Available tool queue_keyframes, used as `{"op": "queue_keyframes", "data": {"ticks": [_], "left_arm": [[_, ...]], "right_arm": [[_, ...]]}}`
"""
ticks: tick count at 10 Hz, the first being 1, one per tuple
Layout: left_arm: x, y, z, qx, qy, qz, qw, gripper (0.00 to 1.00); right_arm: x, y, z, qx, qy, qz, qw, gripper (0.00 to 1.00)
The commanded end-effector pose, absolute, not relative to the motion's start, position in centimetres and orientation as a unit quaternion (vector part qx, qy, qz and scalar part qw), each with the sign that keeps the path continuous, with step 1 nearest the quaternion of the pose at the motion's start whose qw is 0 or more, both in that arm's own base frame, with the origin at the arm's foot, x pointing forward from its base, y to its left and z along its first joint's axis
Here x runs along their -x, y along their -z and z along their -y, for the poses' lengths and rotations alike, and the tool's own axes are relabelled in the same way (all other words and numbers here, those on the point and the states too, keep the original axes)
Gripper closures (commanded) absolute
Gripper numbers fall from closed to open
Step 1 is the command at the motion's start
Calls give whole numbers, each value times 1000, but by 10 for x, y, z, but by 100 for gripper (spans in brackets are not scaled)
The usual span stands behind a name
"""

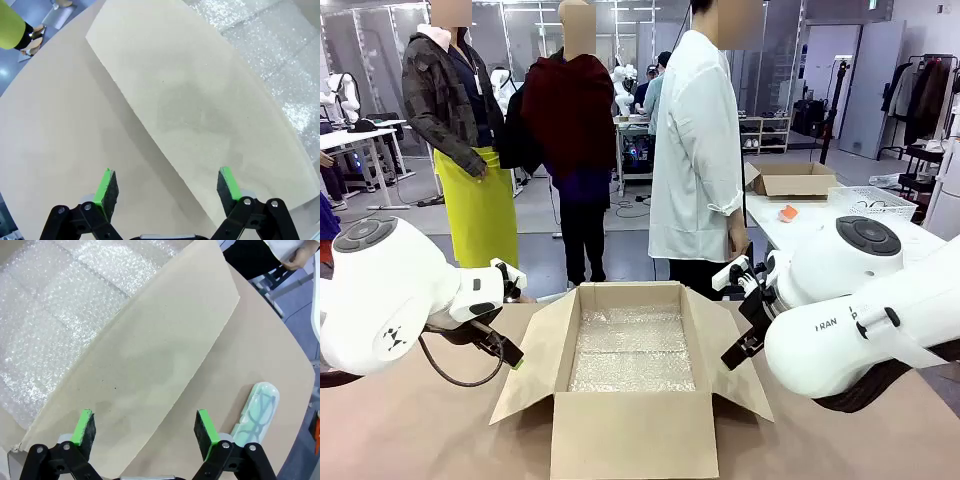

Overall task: Pack the glasses set securely to prepare it for shipping.
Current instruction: Place the Glasses case inside the Package Box.

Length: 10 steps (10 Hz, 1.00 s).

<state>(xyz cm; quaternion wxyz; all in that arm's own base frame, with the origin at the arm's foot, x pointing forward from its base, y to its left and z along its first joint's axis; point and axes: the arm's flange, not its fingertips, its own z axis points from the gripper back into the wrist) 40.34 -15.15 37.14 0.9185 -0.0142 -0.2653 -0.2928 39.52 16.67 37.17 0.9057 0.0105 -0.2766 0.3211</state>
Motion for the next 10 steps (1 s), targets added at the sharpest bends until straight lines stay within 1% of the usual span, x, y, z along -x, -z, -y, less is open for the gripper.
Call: {"op": "queue_keyframes", "data": {"ticks": [1,7,8,9,10], "left_arm": [[-403,-371,152,14,293,265,918,0],[-403,-371,152,14,293,265,918,0],[-398,-408,152,18,321,294,900,0],[-389,-441,145,42,338,310,887,0],[-376,-469,138,88,371,291,877,0]], "right_arm": [[-395,-372,-167,-10,-321,277,906,0],[-395,-372,-166,-10,-322,277,905,0],[-405,-411,-162,-6,-329,284,900,0],[-415,-442,-144,-6,-311,276,910,0],[-422,-468,-122,-17,-280,270,921,0]]}}
